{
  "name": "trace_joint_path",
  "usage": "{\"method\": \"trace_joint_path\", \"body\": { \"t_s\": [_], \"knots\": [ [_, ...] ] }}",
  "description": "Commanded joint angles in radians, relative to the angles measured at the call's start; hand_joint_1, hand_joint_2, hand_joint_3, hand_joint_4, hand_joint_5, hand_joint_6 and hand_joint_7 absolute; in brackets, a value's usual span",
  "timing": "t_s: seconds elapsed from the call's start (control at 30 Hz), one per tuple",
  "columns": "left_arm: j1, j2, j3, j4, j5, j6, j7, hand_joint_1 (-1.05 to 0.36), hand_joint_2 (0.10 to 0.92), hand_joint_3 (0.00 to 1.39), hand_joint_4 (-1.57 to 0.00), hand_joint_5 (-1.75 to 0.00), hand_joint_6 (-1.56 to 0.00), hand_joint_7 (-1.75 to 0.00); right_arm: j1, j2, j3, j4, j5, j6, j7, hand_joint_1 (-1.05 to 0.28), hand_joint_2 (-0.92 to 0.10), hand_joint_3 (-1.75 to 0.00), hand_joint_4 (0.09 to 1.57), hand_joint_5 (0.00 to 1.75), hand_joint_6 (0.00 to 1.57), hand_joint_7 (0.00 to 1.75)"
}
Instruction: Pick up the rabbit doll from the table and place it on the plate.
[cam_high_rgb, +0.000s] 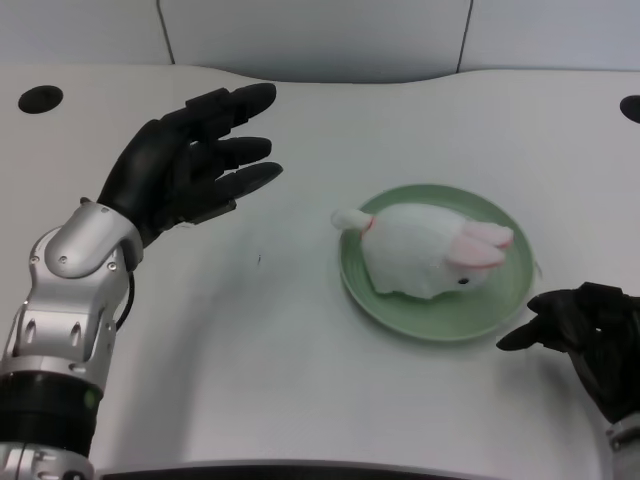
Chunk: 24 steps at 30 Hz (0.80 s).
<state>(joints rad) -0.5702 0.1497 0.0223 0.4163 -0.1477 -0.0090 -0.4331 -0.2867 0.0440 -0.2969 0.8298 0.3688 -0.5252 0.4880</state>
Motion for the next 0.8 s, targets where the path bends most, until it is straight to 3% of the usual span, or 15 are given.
{"method": "trace_joint_path", "body": {
  "t_s": [0.03, 0.17, 0.27, 0.3, 0.57, 0.7, 0.8],
  "knots": [
    [0.066, 0.004, 0.027, -0.107, -0.070, 0.045, -0.031, -0.59, 0.921, 0.15, -0.19, -0.76, -0.44, -0.05, 0.002, -0.020, -0.009, 0.019, -0.003, -0.014, -0.003, -1.05, -0.79, -0.01, 1.39, 0.67, 1.57, 0.29],
    [0.168, 0.012, 0.071, -0.218, -0.129, 0.072, -0.031, -0.59, 0.921, 0.15, -0.29, -0.82, -0.51, -0.08, -0.007, -0.030, -0.008, 0.040, -0.010, -0.037, 0.008, -1.05, -0.82, -0.02, 1.39, 0.68, 1.57, 0.28],
    [0.236, 0.005, 0.106, -0.278, -0.181, 0.108, -0.022, -0.57, 0.921, 0.18, -0.37, -0.87, -0.57, -0.10, -0.015, -0.034, -0.008, 0.054, -0.011, -0.047, 0.005, -1.05, -0.83, -0.02, 1.39, 0.68, 1.57, 0.27],
    [0.257, 0.000, 0.118, -0.296, -0.200, 0.126, -0.013, -0.52, 0.921, 0.25, -0.39, -0.99, -0.62, -0.11, -0.017, -0.035, -0.008, 0.057, -0.011, -0.051, 0.005, -1.05, -0.83, -0.02, 1.39, 0.68, 1.57, 0.27],
    [0.416, -0.066, 0.187, -0.433, -0.276, 0.243, 0.127, -0.45, 0.921, 0.47, -0.60, -1.32, -0.81, -0.17, -0.022, -0.037, -0.013, 0.065, -0.002, -0.052, 0.011, -1.05, -0.83, -0.01, 1.38, 0.68, 1.57, 0.27],
    [0.475, -0.074, 0.203, -0.475, -0.283, 0.266, 0.159, -0.47, 0.921, 0.52, -0.58, -1.44, -0.81, -0.21, -0.023, -0.044, -0.010, 0.065, -0.009, -0.054, 0.009, -1.05, -0.84, -0.02, 1.38, 0.69, 1.57, 0.26],
    [0.511, -0.067, 0.215, -0.488, -0.297, 0.274, 0.155, -0.46, 0.921, 0.53, -0.53, -1.50, -0.82, -0.25, -0.025, -0.045, -0.010, 0.071, -0.006, -0.062, 0.016, -1.05, -0.84, -0.01, 1.38, 0.69, 1.57, 0.26]
  ]
}}
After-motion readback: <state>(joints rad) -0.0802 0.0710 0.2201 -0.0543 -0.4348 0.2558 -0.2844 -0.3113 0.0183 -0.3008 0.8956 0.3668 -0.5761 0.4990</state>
